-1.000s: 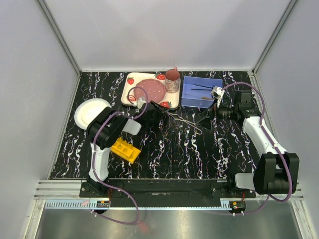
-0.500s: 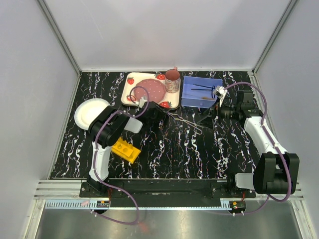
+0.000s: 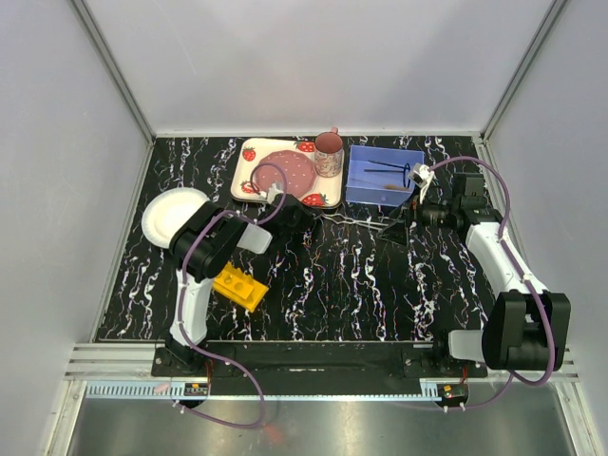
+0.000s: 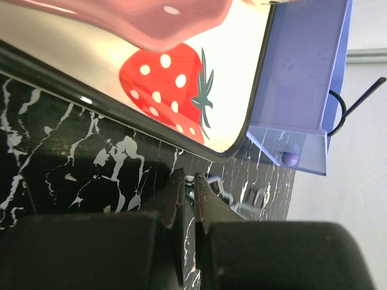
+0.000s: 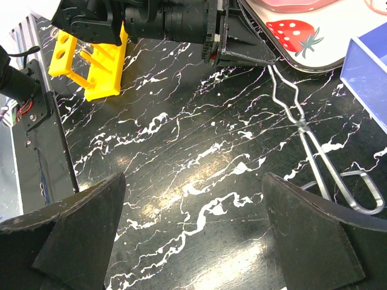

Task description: Organize the chemistry lab equipment

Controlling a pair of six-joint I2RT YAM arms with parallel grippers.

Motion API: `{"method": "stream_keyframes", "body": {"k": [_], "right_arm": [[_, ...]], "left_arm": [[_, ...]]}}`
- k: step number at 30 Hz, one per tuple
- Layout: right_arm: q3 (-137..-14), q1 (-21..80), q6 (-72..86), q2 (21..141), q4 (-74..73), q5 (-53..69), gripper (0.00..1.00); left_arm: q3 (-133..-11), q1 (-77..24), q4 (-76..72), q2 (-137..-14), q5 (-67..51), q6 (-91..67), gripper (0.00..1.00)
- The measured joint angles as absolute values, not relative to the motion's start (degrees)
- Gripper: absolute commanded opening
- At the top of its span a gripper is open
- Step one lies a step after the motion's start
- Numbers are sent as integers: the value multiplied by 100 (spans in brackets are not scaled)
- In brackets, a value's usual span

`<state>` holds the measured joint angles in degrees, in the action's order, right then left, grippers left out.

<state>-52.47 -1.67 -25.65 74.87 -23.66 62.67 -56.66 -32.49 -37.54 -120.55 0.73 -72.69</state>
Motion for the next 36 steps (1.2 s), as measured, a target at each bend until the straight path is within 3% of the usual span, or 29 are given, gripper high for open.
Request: {"method": "stream_keyframes", "body": {"k": [21, 36], "right_arm": [[-5249, -189, -3210, 7540, -2825, 6261, 100], [-5961, -36, -3144, 8571, -3653, 6080, 100]], "left_arm": [[-4766, -3175, -5096, -11966, -1214, -6628, 0], [-3704, -3177, -5234, -10252, -1970, -5975, 0]]}}
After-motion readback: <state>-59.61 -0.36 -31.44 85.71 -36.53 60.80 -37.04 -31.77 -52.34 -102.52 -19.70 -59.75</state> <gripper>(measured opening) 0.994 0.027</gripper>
